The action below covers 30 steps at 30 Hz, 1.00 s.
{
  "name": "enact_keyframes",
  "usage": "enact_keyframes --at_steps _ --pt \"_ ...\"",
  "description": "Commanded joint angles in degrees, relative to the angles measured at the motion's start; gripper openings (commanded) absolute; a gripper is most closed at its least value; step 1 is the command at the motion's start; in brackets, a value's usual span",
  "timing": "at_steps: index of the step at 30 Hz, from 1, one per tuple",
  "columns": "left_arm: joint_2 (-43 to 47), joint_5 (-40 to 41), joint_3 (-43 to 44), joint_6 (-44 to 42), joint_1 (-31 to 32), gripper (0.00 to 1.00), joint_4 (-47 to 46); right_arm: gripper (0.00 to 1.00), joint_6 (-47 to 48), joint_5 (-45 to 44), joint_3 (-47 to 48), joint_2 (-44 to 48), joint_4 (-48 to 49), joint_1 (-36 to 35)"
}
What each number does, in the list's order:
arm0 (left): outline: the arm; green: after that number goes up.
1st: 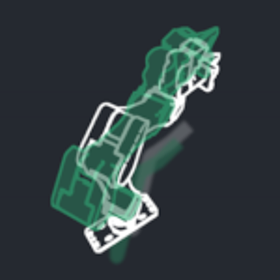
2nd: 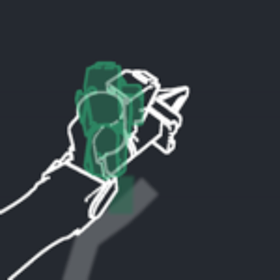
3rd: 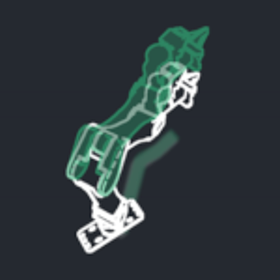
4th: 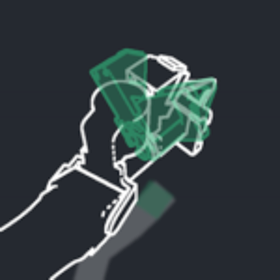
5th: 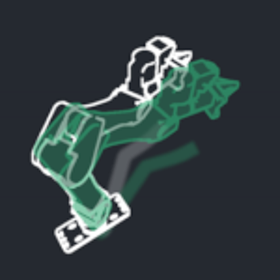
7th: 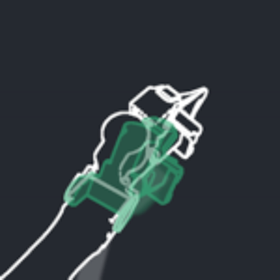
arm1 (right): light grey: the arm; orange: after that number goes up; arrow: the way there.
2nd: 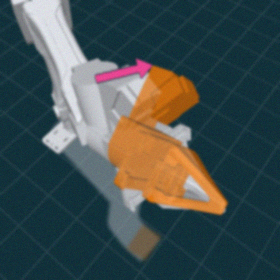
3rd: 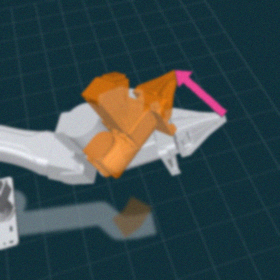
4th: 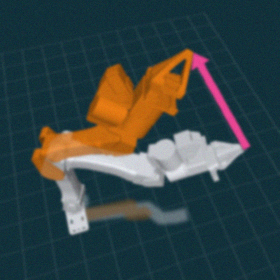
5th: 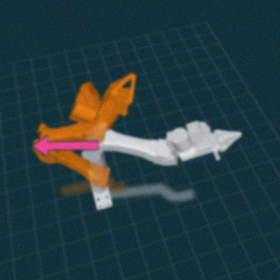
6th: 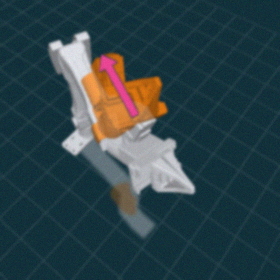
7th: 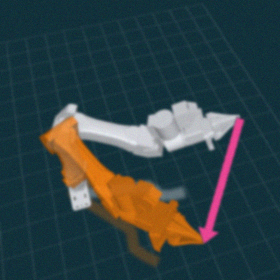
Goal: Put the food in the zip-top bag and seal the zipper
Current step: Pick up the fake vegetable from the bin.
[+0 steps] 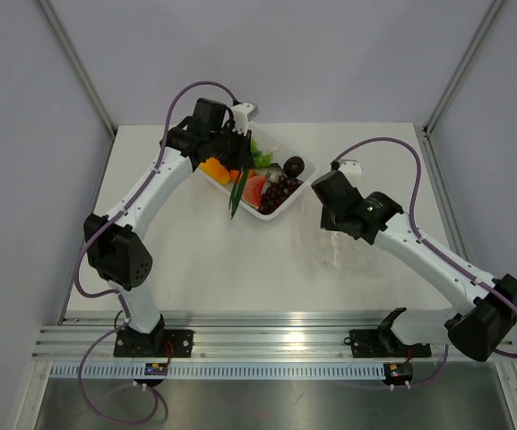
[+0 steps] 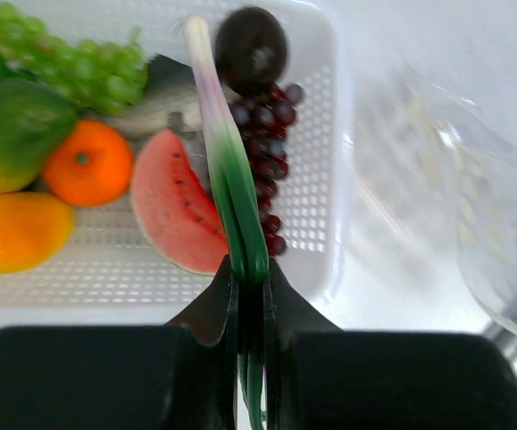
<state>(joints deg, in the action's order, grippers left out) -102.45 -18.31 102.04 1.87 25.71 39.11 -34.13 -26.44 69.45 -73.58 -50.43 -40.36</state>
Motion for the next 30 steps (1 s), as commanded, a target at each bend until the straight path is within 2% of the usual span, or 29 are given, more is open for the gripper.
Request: enact_keyframes --at_steps 1,5,11,19,24,27,30 --pt "2.87 -14.46 4.48 -3.43 -0.67 0.0 7.37 0.0 -0.06 -1.87 3.06 0.46 -0.28 0.46" --pt "7.43 -19.57 3.0 -6.96 -0.67 0.0 13.6 0.0 0.38 -1.16 4.11 -0.16 0.07 0.54" --pt "13.59 -21.94 -1.22 -7.84 -0.67 0.0 19.41 0.0 1.52 -0.46 4.47 -1.74 2.0 0.72" --pt "20.27 -31.42 -5.71 -9.07 -0.49 0.0 21.97 0.0 1.87 1.48 4.46 -3.67 4.12 0.81" --pt "20.81 -32.06 -9.14 -4.25 2.58 0.0 16.09 0.0 1.44 1.74 4.64 -3.59 4.47 0.9" --pt "18.18 -28.98 -8.96 -3.89 5.83 0.0 16.17 0.0 0.47 2.62 4.55 -2.89 4.47 0.81" --pt "14.66 -30.03 -7.74 -3.19 6.54 0.0 16.35 0.0 0.29 3.32 3.76 -1.65 4.91 0.81"
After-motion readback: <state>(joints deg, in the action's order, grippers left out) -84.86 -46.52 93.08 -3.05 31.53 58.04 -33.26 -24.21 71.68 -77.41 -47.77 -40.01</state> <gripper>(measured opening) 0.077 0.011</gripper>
